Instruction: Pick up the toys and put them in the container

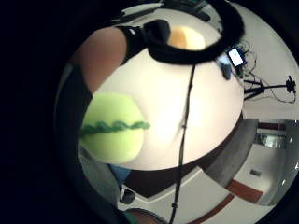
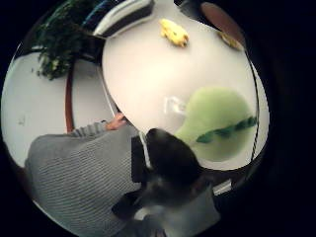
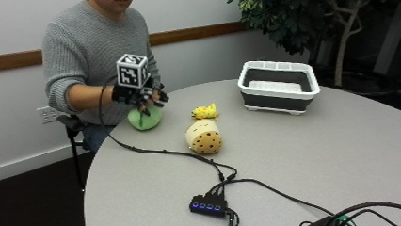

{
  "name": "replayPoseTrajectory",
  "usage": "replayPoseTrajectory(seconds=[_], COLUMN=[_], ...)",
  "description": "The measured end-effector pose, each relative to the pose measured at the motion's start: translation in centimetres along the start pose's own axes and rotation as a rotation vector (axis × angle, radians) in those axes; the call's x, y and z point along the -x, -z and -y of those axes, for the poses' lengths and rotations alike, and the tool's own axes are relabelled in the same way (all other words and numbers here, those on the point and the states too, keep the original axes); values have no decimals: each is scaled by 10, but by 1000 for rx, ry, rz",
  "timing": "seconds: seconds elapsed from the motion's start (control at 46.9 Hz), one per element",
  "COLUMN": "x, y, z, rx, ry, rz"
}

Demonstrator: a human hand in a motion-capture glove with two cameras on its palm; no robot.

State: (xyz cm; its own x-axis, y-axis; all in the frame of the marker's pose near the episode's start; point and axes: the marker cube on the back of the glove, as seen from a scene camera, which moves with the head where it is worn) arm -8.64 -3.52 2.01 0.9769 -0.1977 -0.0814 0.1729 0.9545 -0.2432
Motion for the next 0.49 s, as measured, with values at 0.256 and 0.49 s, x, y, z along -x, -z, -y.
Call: replayPoseTrajectory(seconds=[0.256,0.49], x=[34,29], y=[-89,-73], z=[-26,-12], rx=[116,-171], ry=[5,9], rz=[-53,-4])
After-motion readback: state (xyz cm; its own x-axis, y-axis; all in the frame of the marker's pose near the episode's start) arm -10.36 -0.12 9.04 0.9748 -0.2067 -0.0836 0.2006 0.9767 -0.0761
